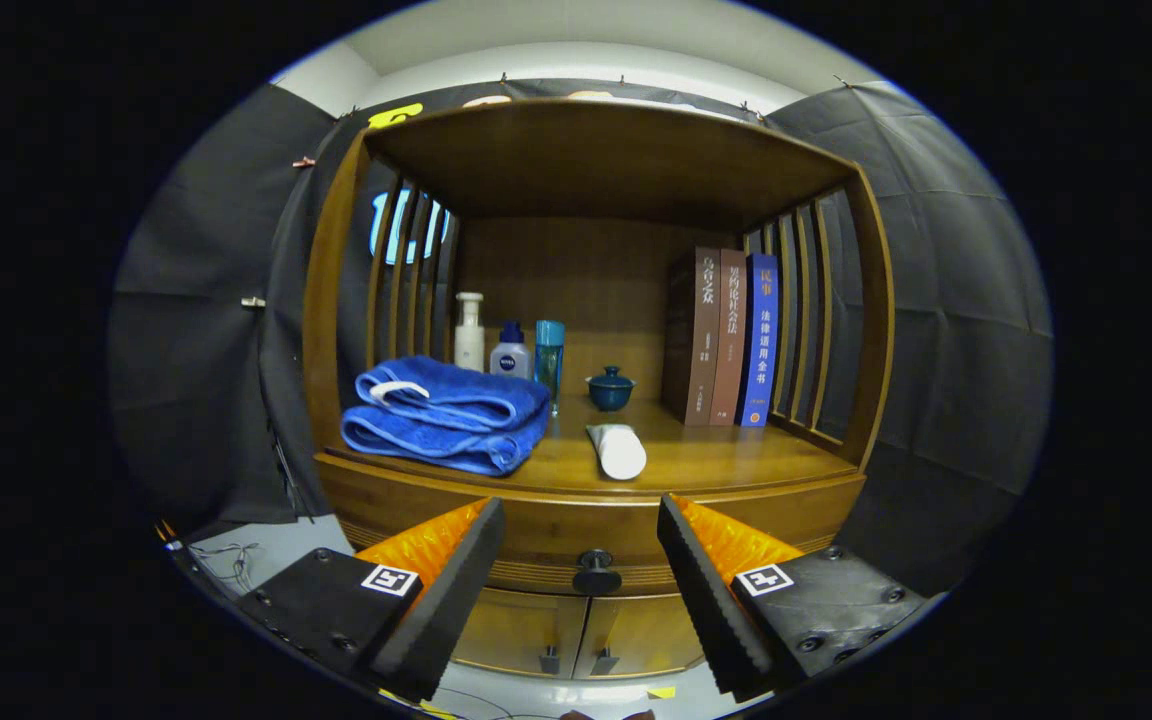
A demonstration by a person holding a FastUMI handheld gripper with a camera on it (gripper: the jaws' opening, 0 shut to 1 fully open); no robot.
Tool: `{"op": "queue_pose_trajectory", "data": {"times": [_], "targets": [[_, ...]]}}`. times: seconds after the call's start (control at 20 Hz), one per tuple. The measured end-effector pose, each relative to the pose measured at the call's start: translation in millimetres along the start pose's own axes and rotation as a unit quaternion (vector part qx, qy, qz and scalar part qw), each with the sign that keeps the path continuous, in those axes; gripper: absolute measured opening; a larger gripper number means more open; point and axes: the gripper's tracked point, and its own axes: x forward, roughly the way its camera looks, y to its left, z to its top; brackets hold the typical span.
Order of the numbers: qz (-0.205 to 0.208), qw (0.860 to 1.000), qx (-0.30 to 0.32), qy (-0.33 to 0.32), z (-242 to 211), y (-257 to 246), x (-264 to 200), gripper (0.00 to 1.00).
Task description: Pull open the drawer, take out the items inside it, and place them on the countertop above the cabinet.
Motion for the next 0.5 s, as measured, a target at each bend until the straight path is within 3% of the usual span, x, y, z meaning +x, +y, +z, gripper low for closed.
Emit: {"op": "queue_pose_trajectory", "data": {"times": [0.5], "targets": [[0.003, 1.0, 0.009, -0.019, 75, -10, -87, 0.99]]}}
